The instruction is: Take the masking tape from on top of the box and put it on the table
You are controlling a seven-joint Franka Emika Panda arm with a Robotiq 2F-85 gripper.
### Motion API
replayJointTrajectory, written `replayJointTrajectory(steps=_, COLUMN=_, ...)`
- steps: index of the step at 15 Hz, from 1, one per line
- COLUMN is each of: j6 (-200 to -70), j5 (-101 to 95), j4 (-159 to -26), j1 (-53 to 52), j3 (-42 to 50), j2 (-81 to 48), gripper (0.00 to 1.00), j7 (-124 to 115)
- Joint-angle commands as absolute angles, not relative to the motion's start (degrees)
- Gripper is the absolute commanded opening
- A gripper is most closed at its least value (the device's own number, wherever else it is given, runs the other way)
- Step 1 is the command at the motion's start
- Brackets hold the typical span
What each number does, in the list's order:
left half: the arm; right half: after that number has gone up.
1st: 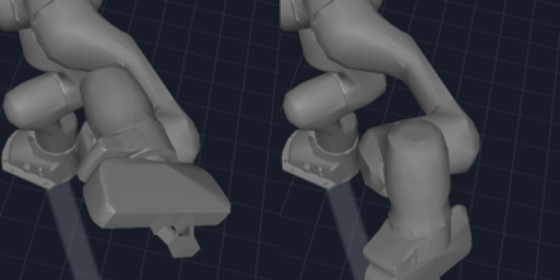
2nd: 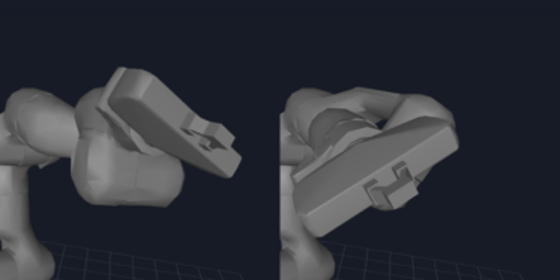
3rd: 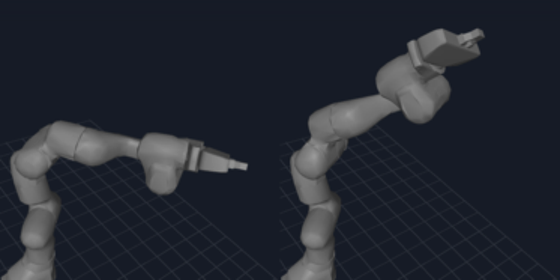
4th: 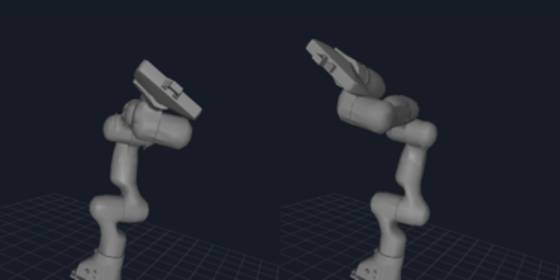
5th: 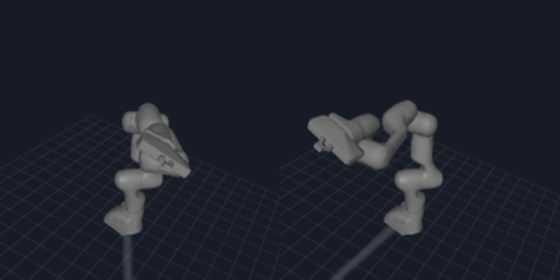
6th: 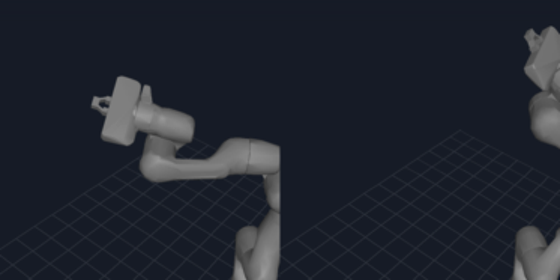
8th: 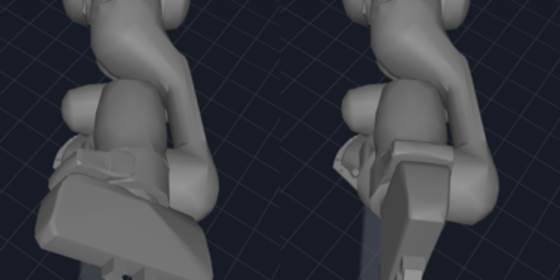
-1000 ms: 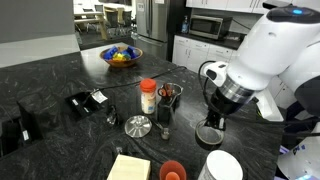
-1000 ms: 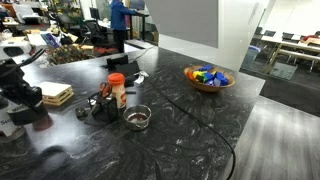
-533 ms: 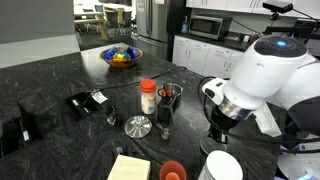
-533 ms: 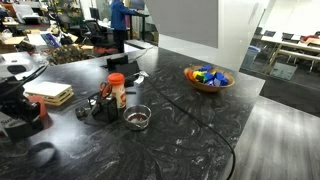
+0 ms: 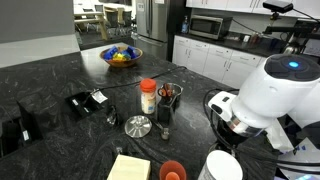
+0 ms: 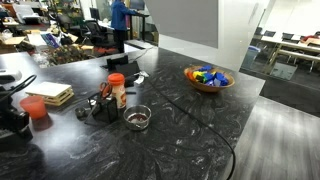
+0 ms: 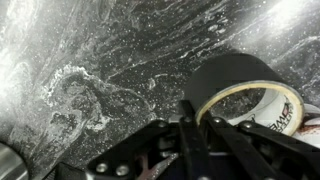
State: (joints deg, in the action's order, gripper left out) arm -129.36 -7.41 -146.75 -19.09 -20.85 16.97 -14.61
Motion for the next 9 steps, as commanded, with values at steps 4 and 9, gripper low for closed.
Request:
replayJointTrajectory(steps=4, j6=-130.84, j5=-7.29, j4=-148.44, j1=-18.89, j3=-21.36, j2=17.92, gripper=0.47, j7=-14.93)
replayJointTrajectory(steps=9, j6=-129.1, j5=-10.43, j4=-145.77, j1=-17.59, j3=-21.06, j2=19.15, gripper=0.83, j7=-14.82)
